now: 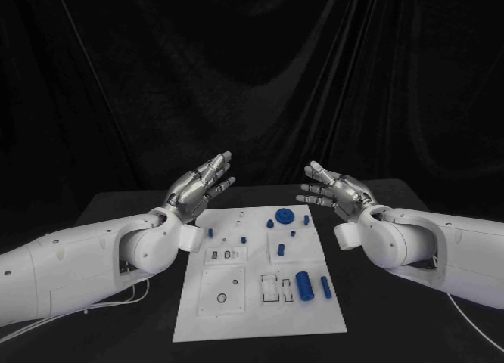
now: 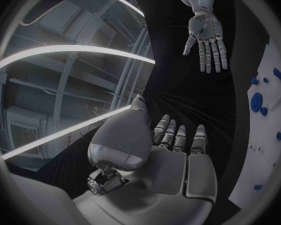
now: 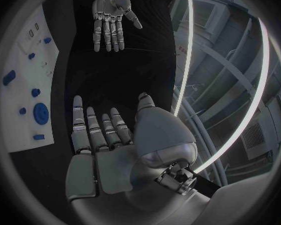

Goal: Assemble the parts on the task board

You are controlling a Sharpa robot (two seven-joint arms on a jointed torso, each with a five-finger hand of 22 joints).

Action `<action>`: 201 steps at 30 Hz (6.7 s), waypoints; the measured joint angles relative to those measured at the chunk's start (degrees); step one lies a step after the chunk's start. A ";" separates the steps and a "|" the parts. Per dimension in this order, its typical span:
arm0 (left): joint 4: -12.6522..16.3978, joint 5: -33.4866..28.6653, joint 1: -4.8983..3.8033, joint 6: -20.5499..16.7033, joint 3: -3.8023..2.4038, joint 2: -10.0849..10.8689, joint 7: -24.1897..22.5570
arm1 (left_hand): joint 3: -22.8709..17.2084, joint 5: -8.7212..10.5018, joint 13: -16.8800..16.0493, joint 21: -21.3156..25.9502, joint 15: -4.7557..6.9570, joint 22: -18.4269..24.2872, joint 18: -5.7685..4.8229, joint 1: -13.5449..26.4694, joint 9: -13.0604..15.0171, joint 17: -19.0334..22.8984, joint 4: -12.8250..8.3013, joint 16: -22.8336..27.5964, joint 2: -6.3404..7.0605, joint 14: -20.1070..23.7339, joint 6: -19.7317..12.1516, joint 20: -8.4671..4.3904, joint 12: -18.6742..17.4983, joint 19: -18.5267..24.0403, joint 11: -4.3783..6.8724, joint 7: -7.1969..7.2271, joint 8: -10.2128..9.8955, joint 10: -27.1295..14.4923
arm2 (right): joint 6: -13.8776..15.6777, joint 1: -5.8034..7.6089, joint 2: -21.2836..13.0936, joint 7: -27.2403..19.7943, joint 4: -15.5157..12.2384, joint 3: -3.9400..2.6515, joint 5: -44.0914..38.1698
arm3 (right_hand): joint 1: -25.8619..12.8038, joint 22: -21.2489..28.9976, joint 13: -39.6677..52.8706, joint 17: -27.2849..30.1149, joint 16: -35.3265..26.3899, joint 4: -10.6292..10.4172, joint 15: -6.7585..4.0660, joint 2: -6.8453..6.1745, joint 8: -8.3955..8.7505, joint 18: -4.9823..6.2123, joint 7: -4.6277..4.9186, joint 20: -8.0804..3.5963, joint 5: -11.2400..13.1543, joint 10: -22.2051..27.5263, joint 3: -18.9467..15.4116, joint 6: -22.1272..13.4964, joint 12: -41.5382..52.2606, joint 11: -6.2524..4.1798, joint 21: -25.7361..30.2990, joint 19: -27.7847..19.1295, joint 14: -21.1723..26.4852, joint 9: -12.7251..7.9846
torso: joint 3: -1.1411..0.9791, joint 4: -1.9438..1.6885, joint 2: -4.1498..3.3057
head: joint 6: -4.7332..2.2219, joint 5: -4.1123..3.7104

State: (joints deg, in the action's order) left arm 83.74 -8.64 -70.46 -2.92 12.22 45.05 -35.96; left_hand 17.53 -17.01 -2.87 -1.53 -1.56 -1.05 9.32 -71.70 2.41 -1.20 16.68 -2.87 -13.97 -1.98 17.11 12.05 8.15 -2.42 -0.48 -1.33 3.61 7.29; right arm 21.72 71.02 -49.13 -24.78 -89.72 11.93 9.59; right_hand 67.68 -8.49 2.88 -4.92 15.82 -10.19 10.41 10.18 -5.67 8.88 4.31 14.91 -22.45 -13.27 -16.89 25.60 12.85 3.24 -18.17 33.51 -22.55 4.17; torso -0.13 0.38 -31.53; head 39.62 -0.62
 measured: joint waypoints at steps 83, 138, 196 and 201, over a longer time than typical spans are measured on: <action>4.56 10.58 -2.69 1.44 -0.01 8.09 -2.74 | -1.29 -11.00 0.75 -0.35 -4.69 0.08 -0.02 -6.40 0.09 -0.20 -0.01 -4.22 -0.53 -0.59 3.37 2.01 5.99 -0.56 -2.40 -2.78 1.32 -2.79 | -7.81 8.95 10.05 23.80 12.72 -0.03 -115.51 | 11.39 -42.47 0.76 -15.58 28.37 9.55 -14.04 -13.13 1.45 -0.87 -3.19 -12.45 13.00 -37.99 26.08 21.82 -4.08 -0.52 -46.62 45.97 -60.92 -0.05 | 1.56 -3.94 -8.74 | 5.16 -1.47; 3.33 10.65 -2.69 2.74 -0.02 7.27 -2.79 | -2.79 -14.63 0.73 -0.35 -4.48 0.11 -0.02 -9.12 0.08 -0.19 -0.56 -4.21 0.35 -0.39 3.16 1.80 5.99 -0.36 -2.80 -2.98 1.32 -3.22 | -5.87 3.49 17.28 18.19 25.39 -0.03 -115.67 | 11.85 -45.90 0.82 -16.50 29.91 7.98 -14.40 -13.59 0.14 -0.86 -0.49 -12.54 13.00 -42.31 28.61 27.98 -4.29 -1.55 -48.43 45.31 -60.14 1.50 | 1.57 -3.86 -8.78 | 5.23 -1.44; 3.77 10.68 -2.70 3.23 -0.01 7.83 -2.78 | -3.58 -16.78 0.73 -0.35 -4.28 0.10 -0.02 -10.12 0.08 -0.18 -0.71 -4.21 0.89 -0.18 3.57 1.80 6.43 -0.36 -3.00 -3.39 1.32 -3.42 | -3.16 7.95 28.28 15.35 35.11 -0.04 -111.76 | 14.80 -50.31 0.73 -22.38 34.76 6.71 -14.24 -14.43 -0.58 -1.75 0.17 -12.54 13.90 -51.57 37.46 34.38 -8.93 -1.21 -50.96 44.90 -59.50 4.62 | 1.82 -5.46 -10.54 | 5.50 -1.02; 3.80 10.68 -2.70 3.27 -0.01 7.73 -2.76 | -3.58 -16.99 0.73 -0.35 -4.28 0.10 -0.02 -10.12 0.14 -0.18 -0.71 -4.21 0.89 -0.19 3.57 1.80 6.67 -0.36 -3.00 -3.39 1.32 -3.42 | -3.40 7.81 28.44 15.39 35.86 -0.04 -111.31 | 14.80 -50.47 0.69 -22.22 34.53 6.71 -14.24 -14.43 -0.35 -1.75 0.37 -12.34 13.90 -51.17 37.46 34.17 -8.94 -1.22 -50.96 44.70 -59.07 4.62 | 1.83 -5.51 -10.59 | 5.39 -1.05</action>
State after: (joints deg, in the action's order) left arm 87.54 2.04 -73.16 0.35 12.20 52.78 -38.72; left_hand 13.95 -34.01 -2.14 -1.89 -5.83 -0.95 9.30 -81.82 2.54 -1.39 15.96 -7.09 -13.08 -2.16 20.68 13.85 14.81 -2.78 -3.47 -4.72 4.93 3.87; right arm 18.32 78.83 -20.70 -9.39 -53.86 11.89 -101.72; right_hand 82.48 -58.96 3.57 -27.14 50.35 -3.48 -3.83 -4.25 -6.02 7.13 4.69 2.57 -8.54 -64.43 20.57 59.77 3.91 2.03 -69.13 78.21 -81.62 8.78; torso 1.70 -5.13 -42.11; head 45.01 -1.68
